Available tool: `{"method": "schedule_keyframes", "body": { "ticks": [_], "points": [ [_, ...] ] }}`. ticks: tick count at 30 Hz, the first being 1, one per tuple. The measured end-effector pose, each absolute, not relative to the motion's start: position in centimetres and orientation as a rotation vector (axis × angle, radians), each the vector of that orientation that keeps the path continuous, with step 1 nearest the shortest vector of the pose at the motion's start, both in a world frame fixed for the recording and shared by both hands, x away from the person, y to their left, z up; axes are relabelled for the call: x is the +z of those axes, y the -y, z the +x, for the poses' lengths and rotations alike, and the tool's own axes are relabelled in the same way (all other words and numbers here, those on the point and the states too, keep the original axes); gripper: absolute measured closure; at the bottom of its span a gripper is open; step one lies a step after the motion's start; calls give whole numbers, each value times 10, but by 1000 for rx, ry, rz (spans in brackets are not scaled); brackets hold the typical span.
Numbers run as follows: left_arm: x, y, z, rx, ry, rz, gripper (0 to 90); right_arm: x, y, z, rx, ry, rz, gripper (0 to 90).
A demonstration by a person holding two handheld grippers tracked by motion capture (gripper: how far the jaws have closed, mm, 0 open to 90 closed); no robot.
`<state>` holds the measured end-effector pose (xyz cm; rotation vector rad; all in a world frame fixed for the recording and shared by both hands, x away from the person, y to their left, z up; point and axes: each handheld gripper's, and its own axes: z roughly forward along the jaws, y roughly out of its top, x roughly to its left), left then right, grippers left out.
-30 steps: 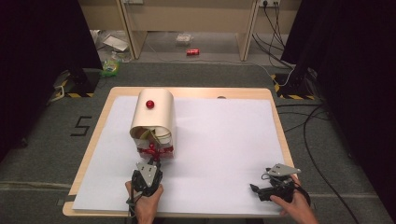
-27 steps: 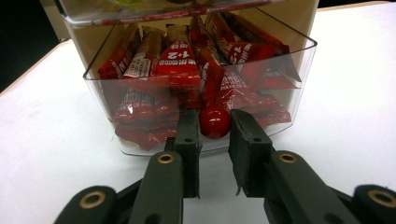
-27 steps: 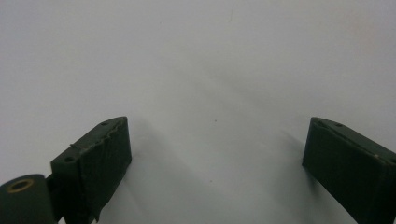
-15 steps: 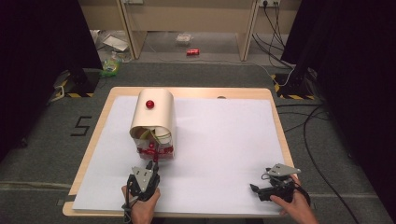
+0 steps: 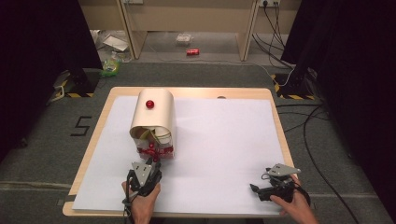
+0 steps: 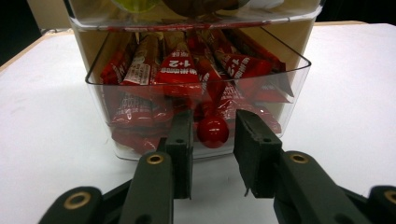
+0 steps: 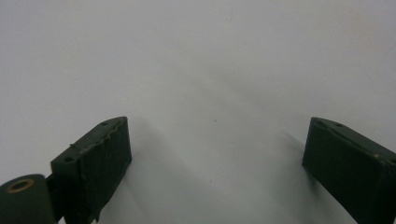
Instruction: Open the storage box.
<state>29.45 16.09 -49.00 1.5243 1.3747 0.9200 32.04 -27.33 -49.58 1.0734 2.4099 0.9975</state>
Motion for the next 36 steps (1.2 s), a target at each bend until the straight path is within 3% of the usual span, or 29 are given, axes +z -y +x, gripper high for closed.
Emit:
{"method": "schedule_keyframes", "body": {
  "ticks": [2, 9, 10, 11, 14, 21, 25, 36],
  "points": [
    [-492, -160, 295, 931, -1380, 1530, 725, -496, 273, 320, 997, -2409, 1074, 82],
    [-493, -155, 289, 999, -1366, 1557, 738, -496, 273, 320, 997, -2410, 1073, 82],
    [-493, -155, 289, 999, -1366, 1557, 769, -496, 273, 320, 997, -2410, 1073, 82],
    [-489, -155, 283, 992, -1344, 1544, 895, -496, 273, 320, 997, -2410, 1077, 82],
    [-488, -154, 282, 967, -1334, 1560, 891, -496, 273, 320, 997, -2410, 1078, 82],
    [-476, -157, 280, 941, -1291, 1556, 758, -496, 273, 320, 997, -2409, 1077, 82],
    [-469, -162, 282, 948, -1239, 1591, 635, -496, 273, 320, 997, -2410, 1076, 82],
    [-457, -168, 289, 975, -1092, 1706, 486, -496, 273, 320, 997, -2410, 1076, 83]
  ]
}}
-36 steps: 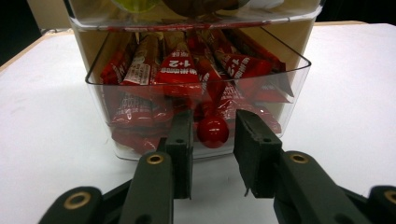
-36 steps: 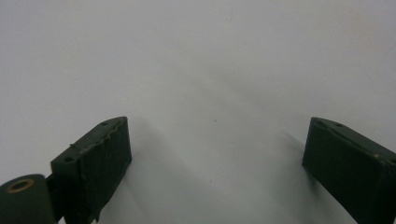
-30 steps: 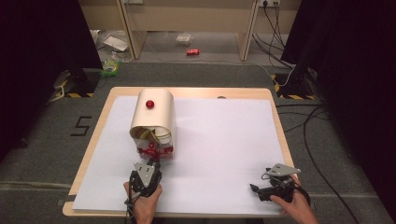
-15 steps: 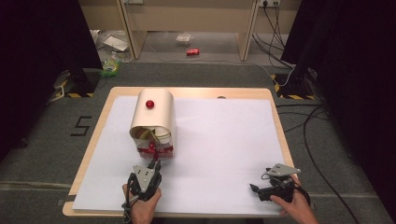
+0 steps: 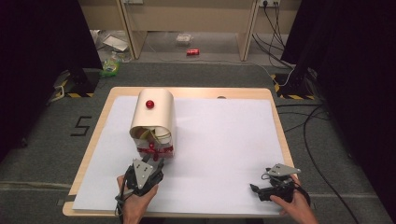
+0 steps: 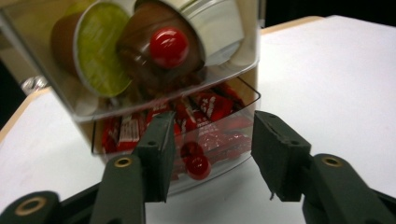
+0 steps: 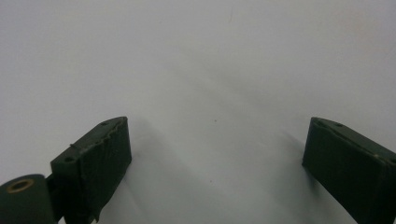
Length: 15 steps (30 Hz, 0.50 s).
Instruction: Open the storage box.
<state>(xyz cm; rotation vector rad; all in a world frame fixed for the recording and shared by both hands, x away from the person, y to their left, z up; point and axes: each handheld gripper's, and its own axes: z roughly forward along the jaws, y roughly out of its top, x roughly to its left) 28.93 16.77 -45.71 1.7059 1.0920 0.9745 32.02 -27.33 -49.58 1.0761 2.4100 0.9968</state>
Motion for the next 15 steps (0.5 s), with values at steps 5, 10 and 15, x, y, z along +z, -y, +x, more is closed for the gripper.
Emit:
{"method": "schedule_keyframes", "body": {
  "ticks": [5, 10, 15],
  "points": [
    [-457, -167, 294, 997, -1006, 1786, 454, -496, 273, 320, 997, -2410, 1074, 83],
    [-457, -164, 299, 1036, -958, 1842, 440, -496, 273, 320, 997, -2410, 1076, 82],
    [-459, -161, 302, 1096, -862, 1946, 438, -496, 273, 320, 997, -2410, 1075, 82]
  ]
}}
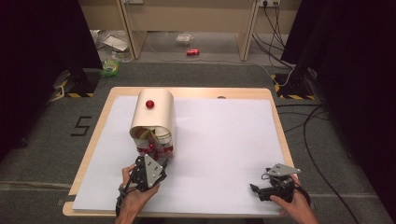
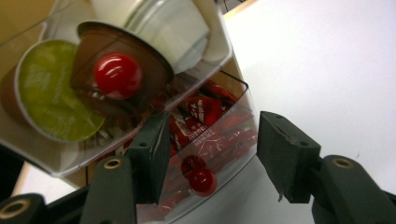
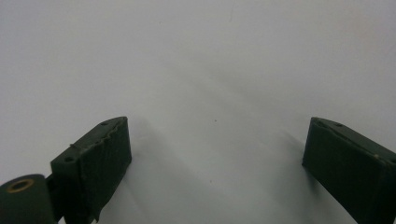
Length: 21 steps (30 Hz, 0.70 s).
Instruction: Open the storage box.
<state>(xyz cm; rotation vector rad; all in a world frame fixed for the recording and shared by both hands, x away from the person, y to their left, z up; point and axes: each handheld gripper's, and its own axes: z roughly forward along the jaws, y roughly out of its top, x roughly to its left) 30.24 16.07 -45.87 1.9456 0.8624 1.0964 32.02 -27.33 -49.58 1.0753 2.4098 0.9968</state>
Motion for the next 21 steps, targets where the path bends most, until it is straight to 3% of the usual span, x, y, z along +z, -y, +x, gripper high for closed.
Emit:
{"method": "schedule_keyframes", "body": {
  "ticks": [13, 21],
  "points": [
    [-472, -161, 310, 1195, -782, 2026, 427, -496, 273, 320, 997, -2410, 1074, 82],
    [-466, -165, 312, 1088, -851, 1994, 425, -496, 273, 320, 997, -2410, 1074, 82]
  ]
}}
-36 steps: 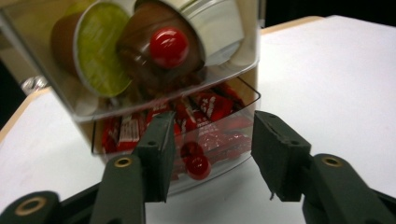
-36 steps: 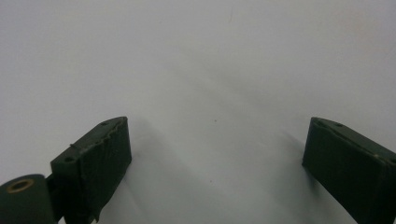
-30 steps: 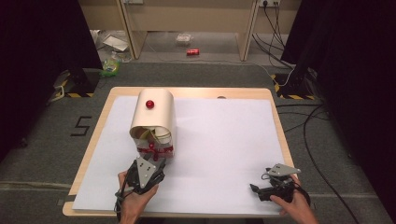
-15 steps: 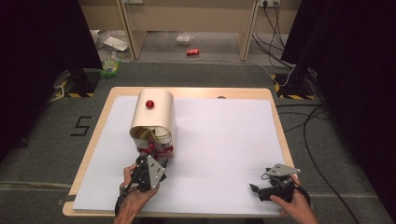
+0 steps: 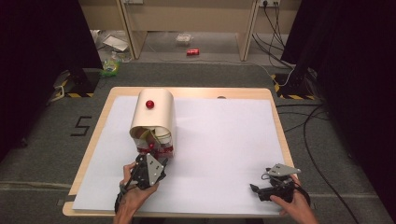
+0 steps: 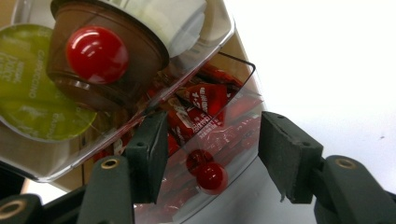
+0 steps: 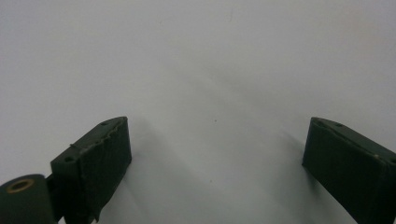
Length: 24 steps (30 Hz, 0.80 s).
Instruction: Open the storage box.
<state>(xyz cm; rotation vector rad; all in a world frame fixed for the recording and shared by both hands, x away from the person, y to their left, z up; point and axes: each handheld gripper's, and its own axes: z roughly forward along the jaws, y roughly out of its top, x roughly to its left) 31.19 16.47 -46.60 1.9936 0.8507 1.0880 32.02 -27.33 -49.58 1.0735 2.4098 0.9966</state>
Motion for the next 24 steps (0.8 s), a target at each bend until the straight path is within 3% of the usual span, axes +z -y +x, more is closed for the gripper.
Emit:
{"method": "schedule_keyframes", "body": {
  "ticks": [24],
  "points": [
    [-455, -179, 284, 840, -943, 1906, 458, -496, 273, 320, 997, -2410, 1072, 82]
  ]
}}
